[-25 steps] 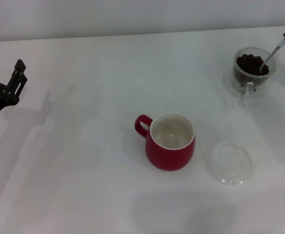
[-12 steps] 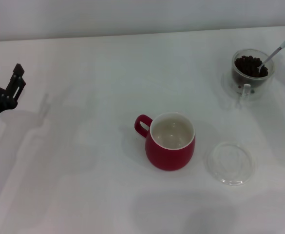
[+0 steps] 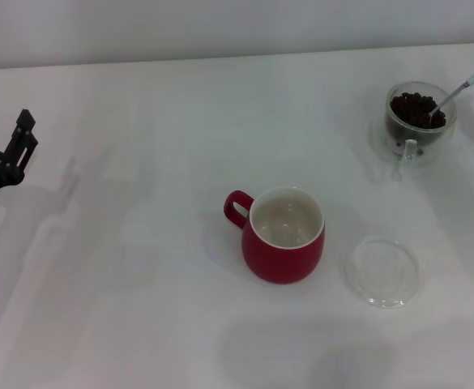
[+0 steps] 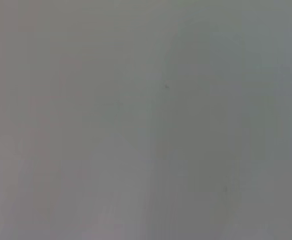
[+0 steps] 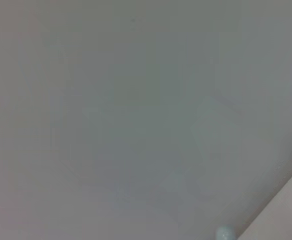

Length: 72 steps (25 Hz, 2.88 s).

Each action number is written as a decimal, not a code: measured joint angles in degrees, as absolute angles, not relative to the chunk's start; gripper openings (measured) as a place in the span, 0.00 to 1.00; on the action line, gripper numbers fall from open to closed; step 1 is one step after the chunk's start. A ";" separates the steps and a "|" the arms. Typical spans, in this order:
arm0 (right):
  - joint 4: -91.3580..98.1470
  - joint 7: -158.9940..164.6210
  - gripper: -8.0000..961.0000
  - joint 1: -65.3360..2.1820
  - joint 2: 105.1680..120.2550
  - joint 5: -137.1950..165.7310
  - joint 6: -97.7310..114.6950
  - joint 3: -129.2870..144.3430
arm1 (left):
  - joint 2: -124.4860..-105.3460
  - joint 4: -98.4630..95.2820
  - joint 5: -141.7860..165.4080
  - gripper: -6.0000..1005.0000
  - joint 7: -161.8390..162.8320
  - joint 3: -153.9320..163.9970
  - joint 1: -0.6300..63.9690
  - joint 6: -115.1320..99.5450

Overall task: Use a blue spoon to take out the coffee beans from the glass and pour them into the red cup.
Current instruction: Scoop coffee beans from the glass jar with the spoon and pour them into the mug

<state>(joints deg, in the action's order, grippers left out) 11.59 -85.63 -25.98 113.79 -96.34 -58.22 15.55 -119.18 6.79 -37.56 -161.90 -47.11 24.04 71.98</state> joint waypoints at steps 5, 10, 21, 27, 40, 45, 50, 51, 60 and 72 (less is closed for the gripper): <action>10.46 -82.71 0.15 -25.91 113.12 -96.34 -57.00 15.55 | -119.17 6.03 -37.60 0.64 -161.89 -47.11 24.48 71.98; 10.34 -78.51 0.15 -25.35 112.75 -96.33 -56.74 15.55 | -119.11 5.58 -37.51 0.64 -161.89 -47.11 24.66 72.65; 10.67 -73.95 0.15 -25.31 112.81 -97.61 -55.63 15.55 | -119.00 4.68 -37.62 0.64 -161.89 -47.11 25.08 72.95; 11.05 -73.49 0.15 -25.62 112.86 -98.72 -55.91 15.56 | -119.00 4.08 -37.63 0.64 -161.89 -47.11 25.49 73.04; 11.09 -73.47 0.15 -23.95 112.97 -100.21 -60.09 15.59 | -118.78 4.02 -37.62 0.64 -161.89 -47.11 25.63 73.69; 11.16 -73.74 0.15 -22.85 113.08 -100.21 -63.02 15.87 | -118.67 3.27 -38.25 0.64 -161.89 -47.11 26.15 73.70; 11.17 -74.25 0.15 -22.22 113.18 -99.85 -64.94 16.14 | -118.72 2.65 -38.47 0.64 -161.89 -47.11 26.68 73.76; 11.16 -74.38 0.15 -22.17 113.20 -99.83 -65.23 16.18 | -118.73 2.64 -38.47 0.64 -161.89 -47.11 26.75 73.76; 11.16 -74.98 0.15 -21.85 113.61 -99.19 -67.46 17.53 | -118.74 2.52 -38.50 0.64 -161.90 -47.11 26.86 73.19; 11.16 -74.82 0.15 -21.20 114.44 -99.13 -70.72 20.34 | -118.86 1.15 -39.19 0.64 -161.89 -47.11 27.02 73.07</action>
<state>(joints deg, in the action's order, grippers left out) 11.16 -74.82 -21.20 114.44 -99.13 -70.72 20.35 -118.86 1.15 -39.19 -161.89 -47.11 27.02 73.07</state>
